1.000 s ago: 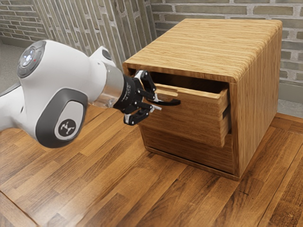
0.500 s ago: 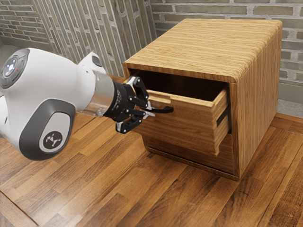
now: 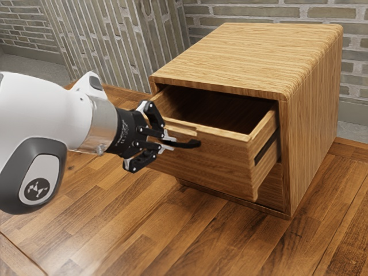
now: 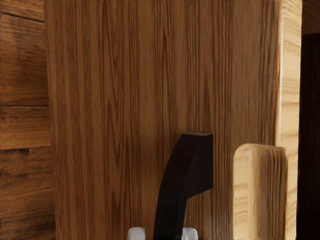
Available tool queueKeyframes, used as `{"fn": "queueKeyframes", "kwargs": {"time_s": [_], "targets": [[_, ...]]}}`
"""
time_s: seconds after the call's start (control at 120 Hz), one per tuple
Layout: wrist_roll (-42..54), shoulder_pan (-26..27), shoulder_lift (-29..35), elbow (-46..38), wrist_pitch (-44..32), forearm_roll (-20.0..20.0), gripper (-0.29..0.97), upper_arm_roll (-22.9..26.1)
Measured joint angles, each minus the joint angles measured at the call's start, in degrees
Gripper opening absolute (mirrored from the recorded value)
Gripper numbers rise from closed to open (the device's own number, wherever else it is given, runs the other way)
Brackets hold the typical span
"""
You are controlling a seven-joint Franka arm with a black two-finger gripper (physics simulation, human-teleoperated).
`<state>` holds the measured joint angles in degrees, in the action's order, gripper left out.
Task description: Pull the drawer handle with one arm to open the drawer
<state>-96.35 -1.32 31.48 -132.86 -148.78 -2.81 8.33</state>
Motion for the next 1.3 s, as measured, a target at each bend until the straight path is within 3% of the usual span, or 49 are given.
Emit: {"fn": "queueKeyframes", "kwargs": {"time_s": [0.225,1.0,1.3], "targets": [[0.0,-0.6,2.9,-2.0,0.3,0.0,-0.11,2.1],[-0.1,-0.8,13.8,-10.6,0.8,0.1,-0.11,2.3],[-0.1,-1.9,17.0,-12.4,0.9,-0.7,-0.10,4.9]]}}
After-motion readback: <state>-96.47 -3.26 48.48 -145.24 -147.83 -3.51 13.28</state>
